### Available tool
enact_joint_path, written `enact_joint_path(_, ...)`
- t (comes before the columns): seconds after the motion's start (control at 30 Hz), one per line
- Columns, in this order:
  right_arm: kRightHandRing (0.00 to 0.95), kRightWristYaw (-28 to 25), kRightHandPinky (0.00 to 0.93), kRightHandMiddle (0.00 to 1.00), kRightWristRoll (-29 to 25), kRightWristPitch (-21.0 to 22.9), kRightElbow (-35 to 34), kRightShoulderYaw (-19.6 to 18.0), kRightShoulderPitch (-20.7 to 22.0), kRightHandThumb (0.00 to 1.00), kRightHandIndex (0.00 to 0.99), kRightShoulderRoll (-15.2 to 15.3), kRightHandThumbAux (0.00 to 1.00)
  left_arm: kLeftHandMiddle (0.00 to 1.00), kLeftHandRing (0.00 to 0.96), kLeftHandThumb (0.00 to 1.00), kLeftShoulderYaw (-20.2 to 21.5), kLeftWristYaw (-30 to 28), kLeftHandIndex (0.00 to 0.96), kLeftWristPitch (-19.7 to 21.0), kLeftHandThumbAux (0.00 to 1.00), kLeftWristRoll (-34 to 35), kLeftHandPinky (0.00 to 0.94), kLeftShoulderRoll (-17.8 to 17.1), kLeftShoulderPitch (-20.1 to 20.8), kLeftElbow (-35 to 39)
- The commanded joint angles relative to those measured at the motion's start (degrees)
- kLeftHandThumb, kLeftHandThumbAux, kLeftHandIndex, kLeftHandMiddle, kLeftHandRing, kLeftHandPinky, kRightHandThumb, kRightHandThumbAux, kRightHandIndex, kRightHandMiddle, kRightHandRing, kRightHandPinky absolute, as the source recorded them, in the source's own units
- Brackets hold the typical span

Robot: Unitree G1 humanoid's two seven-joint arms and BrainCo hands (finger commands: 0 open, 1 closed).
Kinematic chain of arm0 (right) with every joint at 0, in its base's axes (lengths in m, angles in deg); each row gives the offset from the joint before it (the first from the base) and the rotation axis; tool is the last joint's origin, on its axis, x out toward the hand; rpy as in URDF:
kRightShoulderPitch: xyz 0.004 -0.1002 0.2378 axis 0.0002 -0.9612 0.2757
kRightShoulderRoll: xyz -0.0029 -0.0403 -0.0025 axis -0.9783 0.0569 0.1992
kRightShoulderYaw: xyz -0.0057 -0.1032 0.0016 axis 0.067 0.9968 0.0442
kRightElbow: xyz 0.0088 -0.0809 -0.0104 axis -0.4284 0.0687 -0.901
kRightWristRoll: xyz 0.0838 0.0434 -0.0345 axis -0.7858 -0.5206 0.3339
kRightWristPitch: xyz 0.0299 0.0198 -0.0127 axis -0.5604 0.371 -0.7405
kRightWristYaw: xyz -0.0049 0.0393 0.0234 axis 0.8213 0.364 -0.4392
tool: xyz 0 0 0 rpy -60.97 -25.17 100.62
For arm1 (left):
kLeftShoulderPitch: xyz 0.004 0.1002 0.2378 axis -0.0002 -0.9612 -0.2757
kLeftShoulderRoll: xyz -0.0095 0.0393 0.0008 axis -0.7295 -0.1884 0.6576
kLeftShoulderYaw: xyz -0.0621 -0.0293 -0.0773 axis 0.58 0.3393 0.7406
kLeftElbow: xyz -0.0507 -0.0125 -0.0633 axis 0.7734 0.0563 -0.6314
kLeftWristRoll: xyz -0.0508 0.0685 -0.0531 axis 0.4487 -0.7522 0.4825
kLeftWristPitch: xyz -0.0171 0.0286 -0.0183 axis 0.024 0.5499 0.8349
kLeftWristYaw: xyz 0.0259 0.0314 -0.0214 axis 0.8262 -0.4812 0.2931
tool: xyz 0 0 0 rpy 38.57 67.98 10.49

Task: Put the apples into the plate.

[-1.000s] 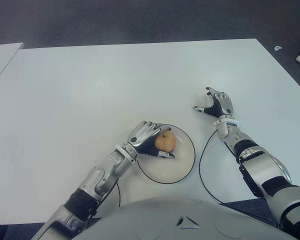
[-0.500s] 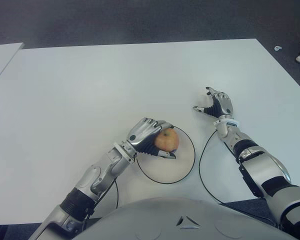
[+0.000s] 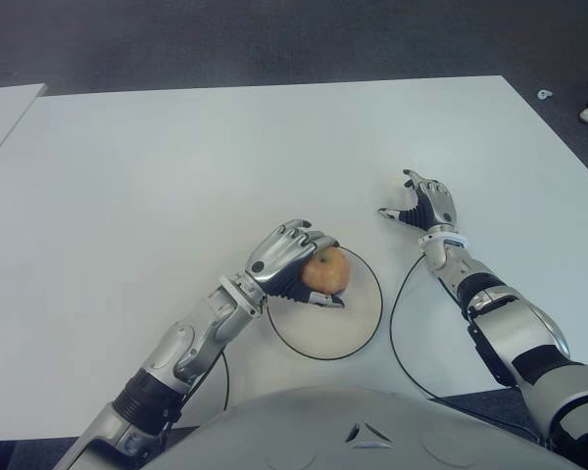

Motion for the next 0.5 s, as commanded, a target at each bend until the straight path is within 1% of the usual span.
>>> enact_joint_path(0.03,0.268,-2.8,0.093,0.322,1.6,0.8,3.2,2.2,-7.0,0.370,0.115,-7.0,0.591,0.177,0.156,0.279,0.7,-1.5,0.133,0.9,0.286,-0.5,0.175,-0.4,-0.6,1.3)
enact_joint_path(0.1,0.270,-2.8,0.085,0.325,1.6,0.9,3.2,2.2,-7.0,0.375,0.114,-7.0,0.591,0.177,0.156,0.281,0.8,-1.6,0.134,1.1,0.284,-0.6,0.169,-0.4,-0.7,1.5)
enact_joint_path(0.17,0.272,-2.7,0.098,0.325,1.6,0.9,3.2,2.2,-7.0,0.374,0.114,-7.0,0.590,0.178,0.154,0.285,0.8,-1.6,0.134,1.2,0.280,-0.8,0.167,-0.4,-0.8,1.7)
enact_joint_path(0.33,0.274,-2.7,0.102,0.320,1.6,1.0,3.2,2.2,-7.0,0.351,0.114,-7.0,0.584,0.177,0.150,0.291,0.9,-1.6,0.135,1.4,0.272,-1.3,0.161,-0.4,-1.0,2.2)
enact_joint_path(0.5,0.256,-2.8,0.085,0.305,1.4,0.9,3.1,2.0,-7.0,0.340,0.114,-7.1,0.578,0.174,0.146,0.290,0.9,-2.4,0.136,1.6,0.269,-1.2,0.161,-0.4,-1.1,2.6)
